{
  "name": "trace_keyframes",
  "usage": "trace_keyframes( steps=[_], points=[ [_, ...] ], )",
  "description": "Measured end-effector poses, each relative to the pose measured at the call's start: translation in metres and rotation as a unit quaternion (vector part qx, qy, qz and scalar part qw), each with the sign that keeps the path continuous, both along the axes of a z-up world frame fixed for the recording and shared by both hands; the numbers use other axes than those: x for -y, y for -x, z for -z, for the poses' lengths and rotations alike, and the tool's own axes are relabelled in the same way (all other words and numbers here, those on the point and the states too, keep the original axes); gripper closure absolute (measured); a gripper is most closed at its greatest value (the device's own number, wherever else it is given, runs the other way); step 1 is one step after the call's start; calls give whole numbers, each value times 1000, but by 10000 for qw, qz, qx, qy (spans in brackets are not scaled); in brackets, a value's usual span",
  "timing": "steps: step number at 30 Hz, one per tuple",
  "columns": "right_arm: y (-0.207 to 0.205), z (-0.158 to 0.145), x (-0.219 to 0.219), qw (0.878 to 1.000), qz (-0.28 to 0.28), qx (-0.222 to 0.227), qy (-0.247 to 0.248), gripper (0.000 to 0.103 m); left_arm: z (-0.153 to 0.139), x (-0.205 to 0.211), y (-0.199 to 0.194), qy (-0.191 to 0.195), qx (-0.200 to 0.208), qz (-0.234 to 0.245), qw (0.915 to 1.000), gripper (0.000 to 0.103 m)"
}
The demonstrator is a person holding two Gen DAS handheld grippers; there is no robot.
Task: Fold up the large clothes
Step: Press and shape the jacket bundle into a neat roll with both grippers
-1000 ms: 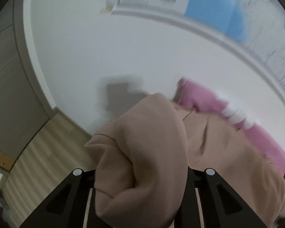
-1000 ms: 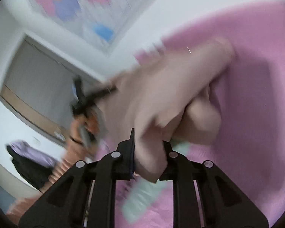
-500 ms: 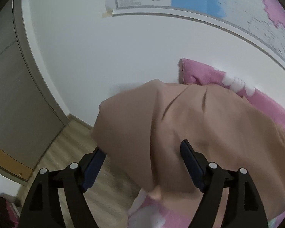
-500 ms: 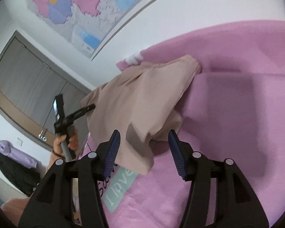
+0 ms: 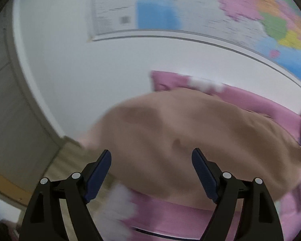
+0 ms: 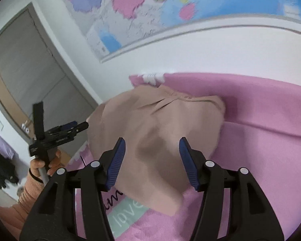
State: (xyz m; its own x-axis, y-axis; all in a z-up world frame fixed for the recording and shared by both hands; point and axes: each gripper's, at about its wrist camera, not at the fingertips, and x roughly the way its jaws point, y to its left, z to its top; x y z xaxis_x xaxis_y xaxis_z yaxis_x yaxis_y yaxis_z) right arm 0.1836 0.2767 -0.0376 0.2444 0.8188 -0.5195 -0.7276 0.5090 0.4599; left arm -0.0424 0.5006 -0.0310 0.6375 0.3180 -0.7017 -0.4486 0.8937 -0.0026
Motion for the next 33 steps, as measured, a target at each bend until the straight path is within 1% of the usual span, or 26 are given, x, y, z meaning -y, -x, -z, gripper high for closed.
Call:
trace_keyframes(
  steps=[3, 5, 6, 8, 9, 11, 13, 16, 17, 19, 21, 23, 25, 27, 29, 33],
  points=[
    [-7, 15, -18, 9996, -37, -126, 260, 48, 10, 24, -9, 321, 6, 391, 9987, 22],
    [-17, 35, -23, 9979, 27, -435, 489, 50, 23, 35, -20, 388, -105, 478, 9980, 22],
    [-23, 47, -24, 9961, -12, -713, 523, 50, 31, 39, -25, 480, -225, 526, 9972, 22],
    [-27, 50, -16, 9959, -5, -834, 339, 51, 41, 46, -26, 457, -308, 507, 9972, 21],
    [-27, 48, -12, 9960, -32, -827, 345, 51, 45, 48, -26, 402, -312, 523, 9973, 21],
    [-24, 42, -7, 9967, -16, -710, 383, 51, 46, 50, -22, 430, -267, 499, 9975, 21],
    [-18, 36, -5, 9976, -57, -596, 351, 48, 44, 53, -16, 518, -170, 453, 9975, 21],
    [-5, 24, -3, 9991, -80, -287, 306, 47, 42, 64, -11, 480, -92, 484, 9976, 21],
    [-1, 21, -4, 9993, -114, -214, 290, 47, 42, 68, -10, 444, 21, 413, 9982, 21],
    [8, 17, -8, 9994, -192, -76, 289, 47, 39, 77, -8, 401, 37, 474, 9981, 21],
    [18, 14, -12, 9989, -313, 119, 343, 46, 35, 84, -5, 353, 49, 527, 9980, 19],
    [27, 14, -19, 9975, -448, 312, 440, 43, 34, 91, -5, 297, 76, 564, 9979, 19],
    [36, 19, -27, 9951, -589, 479, 633, 43, 35, 95, -6, 307, 68, 601, 9977, 18],
    [41, 27, -35, 9917, -739, 571, 881, 43, 36, 96, -9, 296, 49, 603, 9977, 18],
    [40, 37, -41, 9894, -756, 537, 1116, 42, 39, 97, -10, 374, 28, 610, 9974, 18],
    [36, 34, -39, 9908, -778, 453, 1013, 42, 43, 97, -10, 402, -4, 590, 9974, 18]
  ],
)
